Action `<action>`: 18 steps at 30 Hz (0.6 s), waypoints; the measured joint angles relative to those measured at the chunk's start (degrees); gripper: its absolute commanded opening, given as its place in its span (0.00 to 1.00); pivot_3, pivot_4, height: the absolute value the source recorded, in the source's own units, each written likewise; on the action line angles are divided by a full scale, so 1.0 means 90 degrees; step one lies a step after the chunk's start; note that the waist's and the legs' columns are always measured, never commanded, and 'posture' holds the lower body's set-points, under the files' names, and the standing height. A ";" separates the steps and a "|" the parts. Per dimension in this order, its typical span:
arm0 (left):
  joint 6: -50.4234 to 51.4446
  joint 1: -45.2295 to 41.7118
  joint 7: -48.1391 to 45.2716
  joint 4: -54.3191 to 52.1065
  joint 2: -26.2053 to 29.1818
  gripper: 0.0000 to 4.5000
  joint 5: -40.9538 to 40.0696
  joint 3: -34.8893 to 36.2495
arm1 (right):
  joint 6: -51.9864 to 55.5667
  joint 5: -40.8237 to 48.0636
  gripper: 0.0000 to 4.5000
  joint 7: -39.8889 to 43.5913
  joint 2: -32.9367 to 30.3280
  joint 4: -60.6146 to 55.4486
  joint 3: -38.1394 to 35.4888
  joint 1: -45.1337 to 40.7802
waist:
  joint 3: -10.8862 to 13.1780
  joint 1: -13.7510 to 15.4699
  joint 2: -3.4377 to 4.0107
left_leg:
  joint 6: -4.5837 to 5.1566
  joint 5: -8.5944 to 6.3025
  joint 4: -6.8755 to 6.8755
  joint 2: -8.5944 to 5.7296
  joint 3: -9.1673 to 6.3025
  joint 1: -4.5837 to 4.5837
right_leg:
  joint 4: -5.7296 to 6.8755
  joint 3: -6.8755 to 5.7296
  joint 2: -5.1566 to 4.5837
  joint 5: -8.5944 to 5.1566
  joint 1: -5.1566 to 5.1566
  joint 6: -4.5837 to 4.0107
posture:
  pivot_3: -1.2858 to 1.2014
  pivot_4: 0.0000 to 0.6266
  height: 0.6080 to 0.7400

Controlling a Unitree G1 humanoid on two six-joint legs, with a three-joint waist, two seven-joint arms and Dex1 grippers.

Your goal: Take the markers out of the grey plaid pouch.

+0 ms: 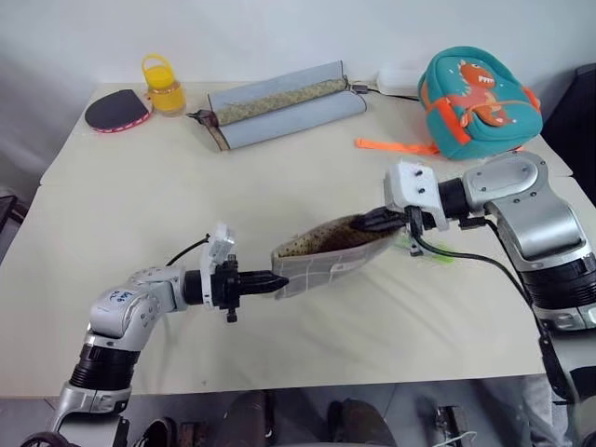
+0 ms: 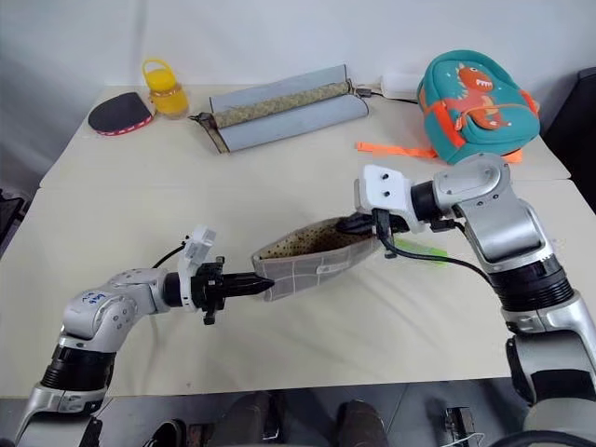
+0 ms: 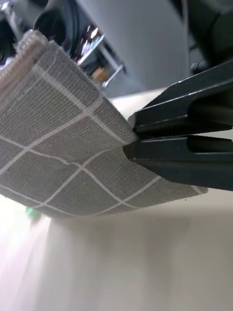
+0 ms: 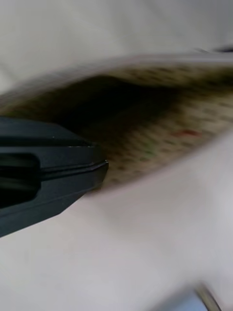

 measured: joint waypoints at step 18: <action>-0.2099 0.0067 -0.0507 0.0389 -0.0092 0.00 0.1249 -0.0503 | 0.0637 -0.0517 0.00 -0.0633 0.0490 -0.0861 0.0605 0.0730 | 0.0000 -0.0001 -0.0002 | -0.0002 0.0001 0.0001 0.0000 0.0000 0.0000 | 0.0017 -0.0001 -0.0002 0.0000 -0.0006 0.0000 | 0.52 0.24 1.00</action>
